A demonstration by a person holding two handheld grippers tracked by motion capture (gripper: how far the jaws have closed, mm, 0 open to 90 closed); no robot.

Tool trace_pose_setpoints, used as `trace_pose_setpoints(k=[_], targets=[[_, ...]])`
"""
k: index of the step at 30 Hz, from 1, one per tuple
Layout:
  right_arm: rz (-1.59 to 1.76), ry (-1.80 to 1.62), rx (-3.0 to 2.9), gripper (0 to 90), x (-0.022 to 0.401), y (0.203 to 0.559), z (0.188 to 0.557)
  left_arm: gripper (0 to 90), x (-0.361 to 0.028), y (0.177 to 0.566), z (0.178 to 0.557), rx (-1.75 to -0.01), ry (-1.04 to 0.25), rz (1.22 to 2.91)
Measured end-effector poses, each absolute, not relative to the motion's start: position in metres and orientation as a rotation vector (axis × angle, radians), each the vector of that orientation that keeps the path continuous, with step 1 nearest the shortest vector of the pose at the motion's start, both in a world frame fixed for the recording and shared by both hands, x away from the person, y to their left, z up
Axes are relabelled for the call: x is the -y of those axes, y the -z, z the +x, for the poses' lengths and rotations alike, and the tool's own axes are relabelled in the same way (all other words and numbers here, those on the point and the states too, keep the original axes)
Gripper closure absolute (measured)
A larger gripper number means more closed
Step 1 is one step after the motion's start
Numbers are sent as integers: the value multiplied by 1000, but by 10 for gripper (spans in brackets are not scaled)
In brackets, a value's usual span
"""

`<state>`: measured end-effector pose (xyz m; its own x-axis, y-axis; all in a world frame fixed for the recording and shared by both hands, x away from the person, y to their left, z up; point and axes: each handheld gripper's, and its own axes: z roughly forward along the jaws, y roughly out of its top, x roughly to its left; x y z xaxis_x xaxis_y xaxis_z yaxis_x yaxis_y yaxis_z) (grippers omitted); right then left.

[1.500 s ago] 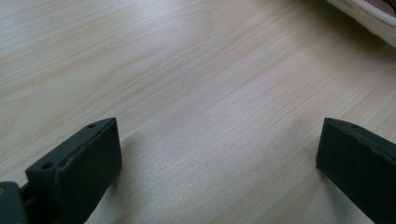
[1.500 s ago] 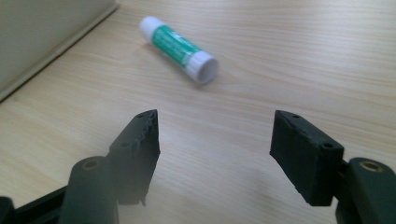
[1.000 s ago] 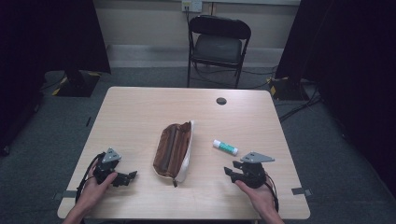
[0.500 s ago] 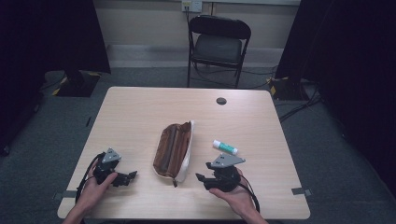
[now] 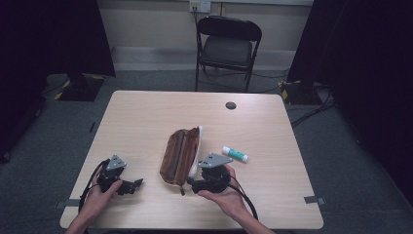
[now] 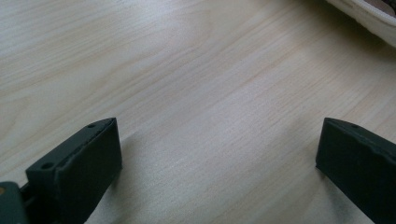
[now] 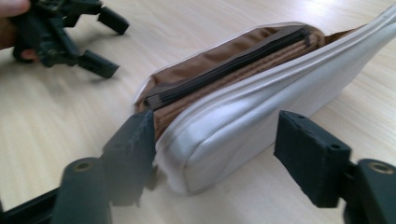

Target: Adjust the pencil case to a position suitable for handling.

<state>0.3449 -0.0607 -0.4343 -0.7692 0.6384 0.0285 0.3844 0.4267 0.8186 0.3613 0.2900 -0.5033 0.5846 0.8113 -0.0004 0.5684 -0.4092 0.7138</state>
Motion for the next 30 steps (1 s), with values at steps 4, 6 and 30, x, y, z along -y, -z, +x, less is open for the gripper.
trace_pose_setpoints(k=[4, 6, 30], targets=[[883, -1265, -2386, 317, 60, 439, 350, 0, -290, 503, 361, -1091, -458, 2132], [899, -1260, -2385, 372, 60, 441, 352, 0, -290, 503, 361, -1091, -459, 2131], [1065, -1173, -2368, 682, 94, 456, 377, 0, -290, 503, 362, -1083, -459, 2135]])
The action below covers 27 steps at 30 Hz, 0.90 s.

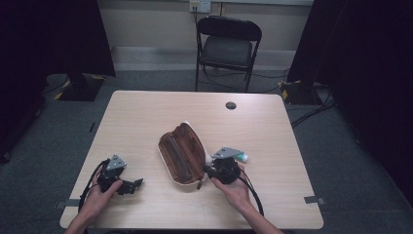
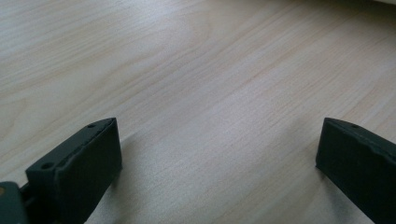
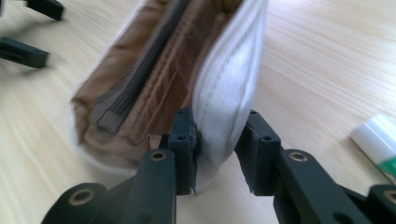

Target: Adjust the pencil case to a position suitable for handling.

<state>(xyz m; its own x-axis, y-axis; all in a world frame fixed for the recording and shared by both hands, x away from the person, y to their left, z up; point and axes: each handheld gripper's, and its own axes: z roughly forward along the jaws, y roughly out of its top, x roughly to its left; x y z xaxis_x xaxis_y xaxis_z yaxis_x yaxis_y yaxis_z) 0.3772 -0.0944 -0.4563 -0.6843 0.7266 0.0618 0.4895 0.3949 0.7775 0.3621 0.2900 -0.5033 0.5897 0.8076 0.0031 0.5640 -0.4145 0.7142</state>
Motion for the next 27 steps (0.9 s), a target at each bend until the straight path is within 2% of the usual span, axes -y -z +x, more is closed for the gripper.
trace_pose_setpoints(k=[6, 7, 8, 11, 19, 27], targets=[[1108, -1116, -2331, 636, 101, 463, 381, 0, -290, 503, 362, -1083, -459, 2135], [1116, -1119, -2324, 662, 102, 464, 381, 0, -290, 503, 362, -1084, -455, 2133], [1105, -1135, -2339, 736, 104, 463, 380, 0, -290, 503, 362, -1084, -455, 2133], [1072, -1152, -2368, 778, 105, 462, 379, 0, -290, 503, 362, -1083, -459, 2135], [941, -1254, -2492, 797, 107, 459, 369, 0, -290, 503, 362, -1082, -457, 2137], [840, -1308, -2537, 771, 120, 458, 371, 0, -290, 503, 362, -1082, -450, 2137]])
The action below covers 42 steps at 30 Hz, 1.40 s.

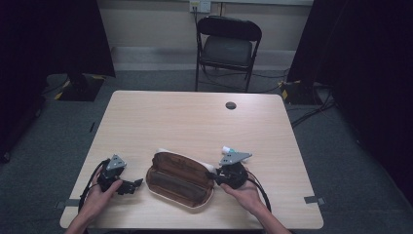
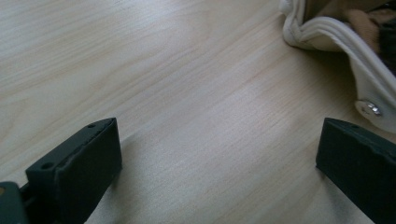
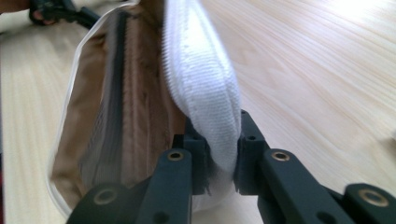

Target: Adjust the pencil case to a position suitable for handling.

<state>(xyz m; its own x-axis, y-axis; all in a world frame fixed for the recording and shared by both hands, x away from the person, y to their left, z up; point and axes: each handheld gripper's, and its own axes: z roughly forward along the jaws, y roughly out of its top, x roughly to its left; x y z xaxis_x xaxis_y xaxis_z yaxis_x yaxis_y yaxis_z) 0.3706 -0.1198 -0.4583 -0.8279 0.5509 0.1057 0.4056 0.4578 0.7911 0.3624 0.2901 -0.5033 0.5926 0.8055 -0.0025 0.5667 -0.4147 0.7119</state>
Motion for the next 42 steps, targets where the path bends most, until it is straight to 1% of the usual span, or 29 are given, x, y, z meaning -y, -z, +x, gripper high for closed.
trace_pose_setpoints(k=[3, 4, 5, 6, 7, 8, 10, 13, 15, 16, 17, 18, 19, 20, 23, 28, 31, 32, 34, 42], targets=[[875, -1290, -2508, 748, 122, 460, 373, 0, -290, 503, 363, -1081, -450, 2138], [912, -1264, -2474, 684, 124, 459, 373, 0, -290, 503, 363, -1082, -446, 2136], [912, -1264, -2474, 684, 124, 459, 373, 0, -290, 503, 363, -1082, -446, 2136], [942, -1232, -2438, 628, 127, 458, 372, 0, -290, 503, 363, -1081, -450, 2138], [942, -1232, -2438, 628, 127, 458, 372, 0, -290, 503, 363, -1081, -450, 2138], [965, -1219, -2415, 601, 129, 457, 371, 0, -290, 503, 362, -1082, -447, 2137], [969, -1205, -2397, 586, 133, 456, 366, 0, -290, 503, 362, -1082, -446, 2136], [998, -1163, -2372, 580, 139, 458, 360, 0, -290, 503, 363, -1081, -450, 2138], [1004, -1155, -2365, 601, 141, 457, 359, 0, -290, 503, 362, -1083, -446, 2137], [1014, -1157, -2355, 664, 142, 458, 361, 0, -290, 503, 363, -1080, -447, 2140], [1014, -1157, -2355, 664, 142, 458, 361, 0, -290, 503, 362, -1082, -449, 2139], [1035, -1148, -2340, 777, 142, 459, 362, 0, -290, 503, 363, -1078, -449, 2139], [1035, -1148, -2340, 777, 142, 459, 362, 0, -290, 503, 363, -1078, -449, 2139], [1074, -1120, -2313, 802, 140, 459, 365, 0, -290, 503, 363, -1076, -450, 2144], [1093, -1121, -2292, 806, 140, 460, 370, 0, -290, 503, 363, -1079, -449, 2139], [1104, -1123, -2286, 770, 135, 464, 390, 0, -290, 503, 363, -1076, -450, 2143], [1109, -1115, -2283, 784, 132, 464, 394, 0, -290, 503, 363, -1076, -450, 2143], [1133, -1101, -2285, 812, 128, 463, 397, 0, -290, 503, 363, -1076, -449, 2143], [1128, -1085, -2297, 834, 124, 462, 399, 0, -290, 503, 363, -1076, -450, 2144], [1110, -1118, -2307, 850, 107, 463, 406, 0, -290, 503, 363, -1079, -449, 2139]])
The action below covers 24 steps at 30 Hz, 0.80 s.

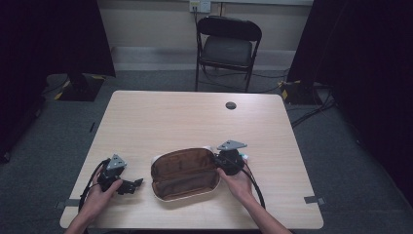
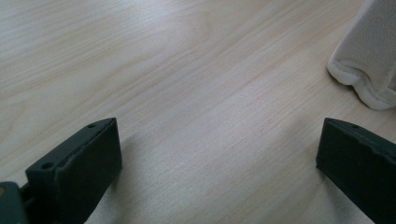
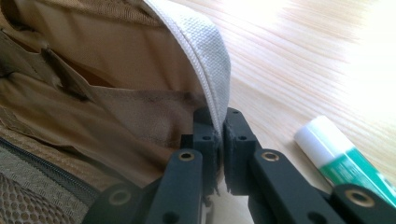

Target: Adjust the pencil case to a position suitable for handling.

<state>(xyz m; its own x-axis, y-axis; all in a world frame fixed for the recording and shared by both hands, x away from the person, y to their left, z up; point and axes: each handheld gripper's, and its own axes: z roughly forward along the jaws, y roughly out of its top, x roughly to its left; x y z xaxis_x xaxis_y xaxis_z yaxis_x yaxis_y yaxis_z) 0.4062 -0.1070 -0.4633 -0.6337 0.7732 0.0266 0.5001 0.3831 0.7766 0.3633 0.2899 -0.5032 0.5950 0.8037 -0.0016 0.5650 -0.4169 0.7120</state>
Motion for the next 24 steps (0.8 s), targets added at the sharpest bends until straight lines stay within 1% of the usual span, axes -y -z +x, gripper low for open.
trace_pose_setpoints(k=[2, 4, 7, 10, 12, 13, 14, 18, 20, 22, 24], targets=[[1110, -1127, -2310, 847, 107, 464, 407, 0, -290, 503, 363, -1078, -449, 2140], [1098, -1159, -2315, 780, 110, 464, 407, 0, -290, 503, 363, -1080, -449, 2137], [1050, -1166, -2309, 724, 111, 460, 405, 0, -290, 503, 363, -1079, -449, 2139], [1042, -1192, -2305, 700, 115, 455, 404, 0, -290, 503, 363, -1079, -449, 2139], [1029, -1225, -2297, 650, 122, 448, 399, 0, -290, 503, 363, -1080, -448, 2139], [1029, -1225, -2297, 650, 122, 448, 399, 0, -290, 503, 363, -1080, -448, 2139], [1018, -1237, -2298, 606, 128, 445, 395, 0, -290, 503, 363, -1079, -449, 2138], [1013, -1279, -2291, 573, 141, 439, 392, 0, -290, 503, 363, -1079, -449, 2139], [1013, -1286, -2289, 565, 145, 437, 391, 0, -290, 503, 363, -1079, -449, 2139], [1036, -1282, -2269, 562, 160, 433, 392, 0, -290, 503, 363, -1080, -449, 2137], [1054, -1279, -2256, 561, 166, 433, 394, 0, -290, 503, 363, -1082, -447, 2136]])
